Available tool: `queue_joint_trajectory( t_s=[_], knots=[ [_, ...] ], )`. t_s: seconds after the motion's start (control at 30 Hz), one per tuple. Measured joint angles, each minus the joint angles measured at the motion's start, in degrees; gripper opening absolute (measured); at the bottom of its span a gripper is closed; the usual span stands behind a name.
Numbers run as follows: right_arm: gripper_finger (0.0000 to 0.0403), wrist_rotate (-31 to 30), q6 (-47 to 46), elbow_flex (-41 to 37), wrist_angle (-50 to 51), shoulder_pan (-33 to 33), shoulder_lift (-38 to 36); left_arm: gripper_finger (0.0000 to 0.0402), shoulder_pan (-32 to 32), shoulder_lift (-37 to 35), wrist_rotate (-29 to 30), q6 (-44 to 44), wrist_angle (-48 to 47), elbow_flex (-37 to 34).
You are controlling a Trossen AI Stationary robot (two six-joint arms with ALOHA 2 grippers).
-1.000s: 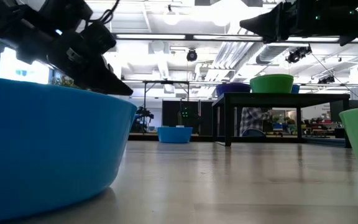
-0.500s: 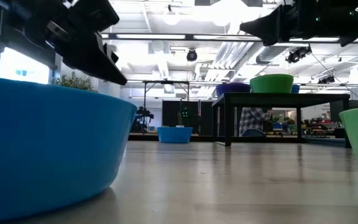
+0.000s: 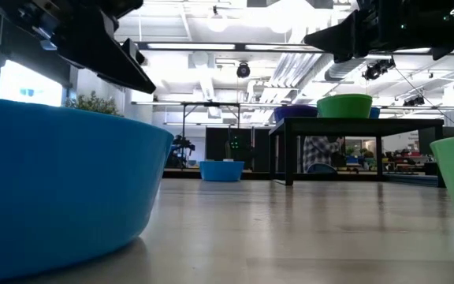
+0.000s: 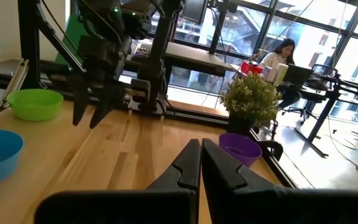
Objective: Pick & Place Mini bowls
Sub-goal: Stack the blue bowl on the other blue bowls on the shelf
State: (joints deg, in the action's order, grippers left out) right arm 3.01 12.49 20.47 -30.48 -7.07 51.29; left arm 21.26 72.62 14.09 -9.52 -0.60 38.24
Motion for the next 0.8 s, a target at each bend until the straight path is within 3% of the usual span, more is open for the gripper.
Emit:
queue_joint_trajectory(
  t_s=[0.8],
  knots=[
    [0.0001,0.0,0.0,0.0,0.0,0.0,0.0,0.0134,2.5,0.0,1.7,-5.0,0.0,0.0]
  ],
)
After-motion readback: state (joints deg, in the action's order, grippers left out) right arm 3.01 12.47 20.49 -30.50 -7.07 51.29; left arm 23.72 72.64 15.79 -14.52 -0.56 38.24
